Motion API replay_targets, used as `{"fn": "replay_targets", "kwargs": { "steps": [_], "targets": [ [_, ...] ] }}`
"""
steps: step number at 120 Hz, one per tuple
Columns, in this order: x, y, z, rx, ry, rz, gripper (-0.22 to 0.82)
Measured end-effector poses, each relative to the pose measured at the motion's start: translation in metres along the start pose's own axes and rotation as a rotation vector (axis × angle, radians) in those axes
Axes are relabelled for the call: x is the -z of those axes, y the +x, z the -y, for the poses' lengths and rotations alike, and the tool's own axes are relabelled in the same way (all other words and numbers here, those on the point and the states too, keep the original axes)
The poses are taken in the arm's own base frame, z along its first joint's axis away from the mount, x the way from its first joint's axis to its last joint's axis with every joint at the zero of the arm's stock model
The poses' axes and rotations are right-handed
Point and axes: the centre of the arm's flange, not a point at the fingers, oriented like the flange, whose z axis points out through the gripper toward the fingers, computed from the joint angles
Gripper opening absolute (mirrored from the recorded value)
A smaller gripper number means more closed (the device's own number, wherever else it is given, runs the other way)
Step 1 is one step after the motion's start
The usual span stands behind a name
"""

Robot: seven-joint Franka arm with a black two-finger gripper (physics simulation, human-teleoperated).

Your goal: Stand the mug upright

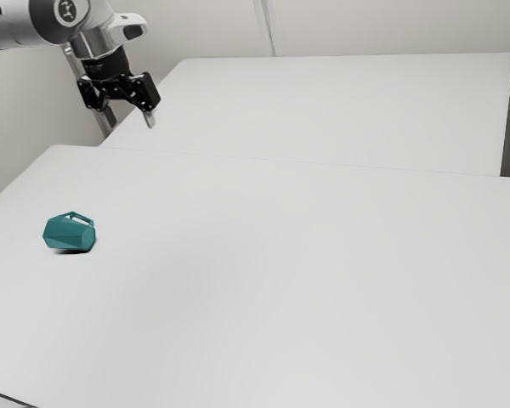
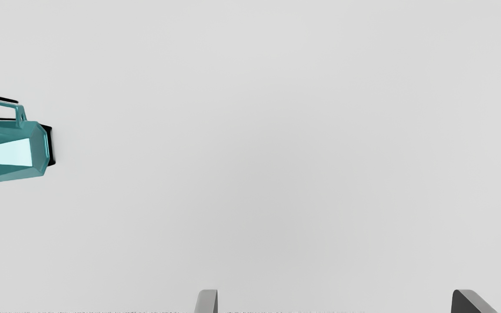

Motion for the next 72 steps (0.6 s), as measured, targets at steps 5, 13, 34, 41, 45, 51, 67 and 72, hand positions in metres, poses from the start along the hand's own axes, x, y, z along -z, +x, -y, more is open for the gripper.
{"fn": "replay_targets", "kwargs": {
  "steps": [5,13,34,41,45,51,67,72],
  "targets": [
    [0.000,0.000,0.001,0.003,0.000,0.001,0.58],
    [0.001,-0.001,0.001,0.004,0.000,0.003,0.58],
    [0.000,-0.002,0.012,0.025,0.003,0.011,0.58],
    [0.000,-0.002,0.027,0.049,0.003,0.014,0.58],
    [-0.001,-0.003,0.037,0.065,0.003,0.016,0.58],
    [-0.001,-0.004,0.053,0.092,0.003,0.018,0.58],
    [-0.002,-0.010,0.100,0.163,0.002,0.024,0.58],
    [-0.003,-0.013,0.113,0.183,0.002,0.025,0.58]
  ]
}}
